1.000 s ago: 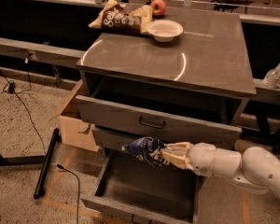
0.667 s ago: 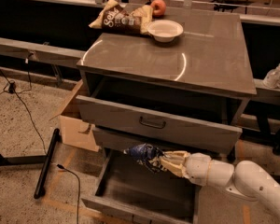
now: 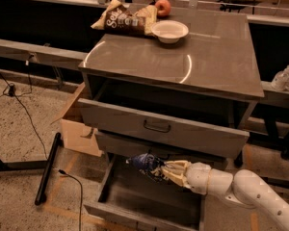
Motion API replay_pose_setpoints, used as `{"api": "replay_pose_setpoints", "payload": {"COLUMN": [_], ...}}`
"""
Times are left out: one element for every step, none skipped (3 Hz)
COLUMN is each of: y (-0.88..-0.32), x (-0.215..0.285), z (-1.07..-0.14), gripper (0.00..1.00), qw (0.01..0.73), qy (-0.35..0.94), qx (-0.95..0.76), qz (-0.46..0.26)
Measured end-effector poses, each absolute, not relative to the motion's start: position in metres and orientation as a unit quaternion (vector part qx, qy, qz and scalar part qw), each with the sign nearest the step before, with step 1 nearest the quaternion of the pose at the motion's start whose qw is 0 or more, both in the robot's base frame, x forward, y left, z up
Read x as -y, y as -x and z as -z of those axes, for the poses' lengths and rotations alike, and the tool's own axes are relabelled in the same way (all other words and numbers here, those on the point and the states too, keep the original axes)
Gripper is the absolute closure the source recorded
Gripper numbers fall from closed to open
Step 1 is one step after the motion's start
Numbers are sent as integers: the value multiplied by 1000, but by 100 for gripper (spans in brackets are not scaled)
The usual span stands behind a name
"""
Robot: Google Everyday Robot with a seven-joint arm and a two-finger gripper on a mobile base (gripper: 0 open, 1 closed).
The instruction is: Place blue chip bag into bottom drawer
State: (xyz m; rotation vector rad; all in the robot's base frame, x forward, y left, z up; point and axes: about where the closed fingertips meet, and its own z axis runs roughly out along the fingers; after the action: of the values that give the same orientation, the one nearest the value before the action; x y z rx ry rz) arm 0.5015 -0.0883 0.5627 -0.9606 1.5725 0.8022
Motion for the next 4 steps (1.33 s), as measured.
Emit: {"api": "replay_pose_setpoints", "payload": {"y": [-501, -503, -505, -507], "x": [87, 81, 75, 70], "z": [-522, -465, -414, -366], "gripper": [100, 100, 100, 100], "qw": [538, 538, 532, 522], "qy": [403, 403, 401, 400], "qx": [-665, -666, -667, -670], "qz": [-325, -324, -334, -346]}}
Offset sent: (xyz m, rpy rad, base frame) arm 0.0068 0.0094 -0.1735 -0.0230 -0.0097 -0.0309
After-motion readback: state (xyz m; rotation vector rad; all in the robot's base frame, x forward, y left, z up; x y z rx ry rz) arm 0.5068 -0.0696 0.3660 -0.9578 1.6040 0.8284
